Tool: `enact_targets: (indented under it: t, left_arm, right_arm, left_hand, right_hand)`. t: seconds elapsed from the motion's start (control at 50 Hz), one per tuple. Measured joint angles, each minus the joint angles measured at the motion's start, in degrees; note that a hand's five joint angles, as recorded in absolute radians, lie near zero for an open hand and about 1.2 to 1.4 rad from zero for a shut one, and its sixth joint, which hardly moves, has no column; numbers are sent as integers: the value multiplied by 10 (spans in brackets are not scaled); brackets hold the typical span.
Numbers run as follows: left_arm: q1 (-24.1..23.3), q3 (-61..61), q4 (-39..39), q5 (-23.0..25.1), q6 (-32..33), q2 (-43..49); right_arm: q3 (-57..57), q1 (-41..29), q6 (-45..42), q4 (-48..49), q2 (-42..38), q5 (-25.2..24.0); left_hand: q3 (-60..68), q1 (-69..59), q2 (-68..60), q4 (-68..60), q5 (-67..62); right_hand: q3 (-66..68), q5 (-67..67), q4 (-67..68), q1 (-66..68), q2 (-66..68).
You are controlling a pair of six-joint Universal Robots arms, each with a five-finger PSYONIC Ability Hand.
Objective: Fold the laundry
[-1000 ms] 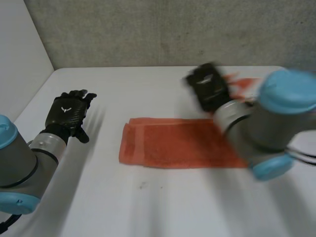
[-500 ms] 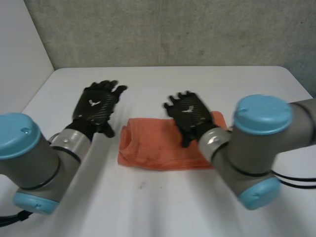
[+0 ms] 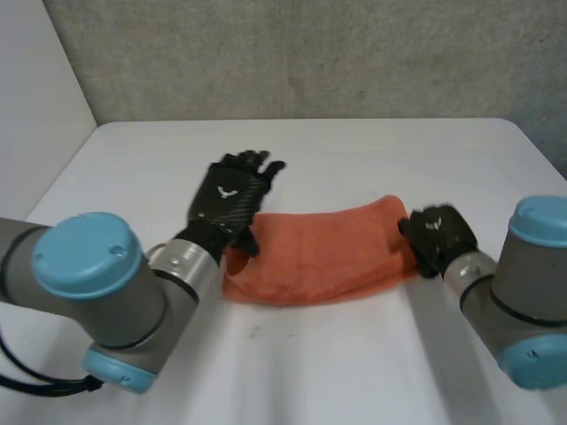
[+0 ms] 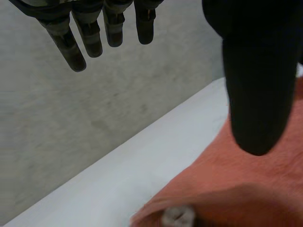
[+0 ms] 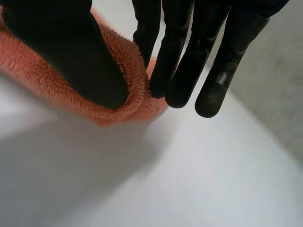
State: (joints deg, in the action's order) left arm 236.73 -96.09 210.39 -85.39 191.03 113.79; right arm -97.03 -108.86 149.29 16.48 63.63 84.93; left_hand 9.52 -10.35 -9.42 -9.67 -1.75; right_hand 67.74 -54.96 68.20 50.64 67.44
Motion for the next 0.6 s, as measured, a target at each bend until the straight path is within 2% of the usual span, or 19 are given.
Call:
enact_targets:
  t: [0.08,0.14,0.16,0.24,0.28,0.3,0.36,0.38,0.42,0.44,0.48,0.6]
  left_arm:
    - [24,-24,-1,-16,-1,-26]
    - [48,-46,-2,-30,-2,-48]
    - [48,-46,-2,-30,-2,-48]
    - [75,-65,-6,-48,-2,-71]
    - [81,-68,-8,-51,-3,-75]
    - [87,-72,-12,-56,-3,-79]
    - [91,-74,-17,-59,-4,-83]
    - [91,-75,-21,-60,-4,-84]
    - [90,-75,-24,-61,-5,-84]
    - [90,-75,-24,-61,-5,-84]
    - [86,-71,-28,-60,-5,-83]
    - [54,-41,-30,-55,-21,-76]
  right_arm:
    - [42,-38,-9,12,5,3]
    - [112,-126,-14,11,-12,2]
    - [112,-126,-14,11,-12,2]
    - [184,-236,-17,-15,-73,-15]
    - [191,-248,-17,-21,-83,-20]
    - [208,-281,-17,-40,-115,-41]
    - [217,-298,-16,-56,-137,-57]
    - [221,-305,-15,-66,-145,-63]
    - [222,-305,-10,-75,-146,-63]
    - [222,-305,-10,-75,-146,-63]
    - [222,-289,8,-80,-126,-50]
    - [215,-222,113,-79,-63,-24]
  left_hand:
    - [0,0,0,0,0]
    - [0,0,0,1,0]
    - [0,0,0,1,0]
    - [0,0,0,1,0]
    - [0,0,0,1,0]
    - [0,0,0,1,0]
    - [0,0,0,1,0]
    - [0,0,0,1,0]
    - [0,0,0,1,0]
    - [0,0,0,1,0]
    - [0,0,0,1,0]
    - [0,0,0,1,0]
  right_hand:
    - [0,-1,0,7,0]
    - [1,-4,0,7,0]
    - [1,-4,0,7,0]
    - [1,-6,0,7,0]
    - [1,-6,0,7,0]
    - [1,-6,0,7,0]
    - [-16,6,-17,2,-21]
    - [-172,149,-173,-132,-184]
    - [-377,346,-379,-310,-390]
    - [-377,346,-379,-310,-390]
    - [-520,483,-523,-378,-521]
    - [-556,509,-549,-385,-547]
